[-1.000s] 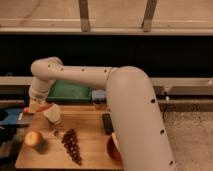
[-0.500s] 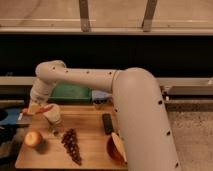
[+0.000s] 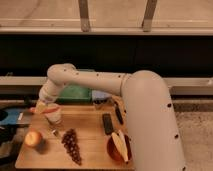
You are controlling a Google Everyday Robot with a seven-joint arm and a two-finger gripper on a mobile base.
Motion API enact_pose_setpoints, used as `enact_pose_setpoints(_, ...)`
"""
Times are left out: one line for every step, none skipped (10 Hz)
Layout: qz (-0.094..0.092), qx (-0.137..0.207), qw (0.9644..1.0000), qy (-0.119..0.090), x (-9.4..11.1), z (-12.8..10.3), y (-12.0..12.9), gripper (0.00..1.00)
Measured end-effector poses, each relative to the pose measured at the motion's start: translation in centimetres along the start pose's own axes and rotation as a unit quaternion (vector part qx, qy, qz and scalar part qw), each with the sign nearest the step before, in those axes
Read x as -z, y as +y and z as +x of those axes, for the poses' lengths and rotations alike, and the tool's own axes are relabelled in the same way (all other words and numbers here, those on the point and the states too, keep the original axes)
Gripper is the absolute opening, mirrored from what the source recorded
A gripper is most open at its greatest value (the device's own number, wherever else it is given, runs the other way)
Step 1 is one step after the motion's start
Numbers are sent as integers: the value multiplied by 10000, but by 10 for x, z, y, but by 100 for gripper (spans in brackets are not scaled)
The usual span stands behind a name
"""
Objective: Place pepper in paper cup
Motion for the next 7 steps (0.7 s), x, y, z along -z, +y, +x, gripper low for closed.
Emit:
enact_pose_setpoints(10,-104,9999,-106,1,6,-5,0)
enact_pose_setpoints(-8,-124,9998,-171,-2,7,-5,0)
enact_pose_setpoints(-41,-131,9996,-246,-5,7,-6,0)
enact_pose_setpoints(-70,-132,9994,-325,-8,6,-7,0)
enact_pose_setpoints(-88,-117,9992,-377,-9,5,-7,0)
enact_pose_setpoints(-112,-74,9990,-425,-11,0,-5,0)
enact_pose_setpoints(-142,-7,9988,-471,-13,-7,-2,0)
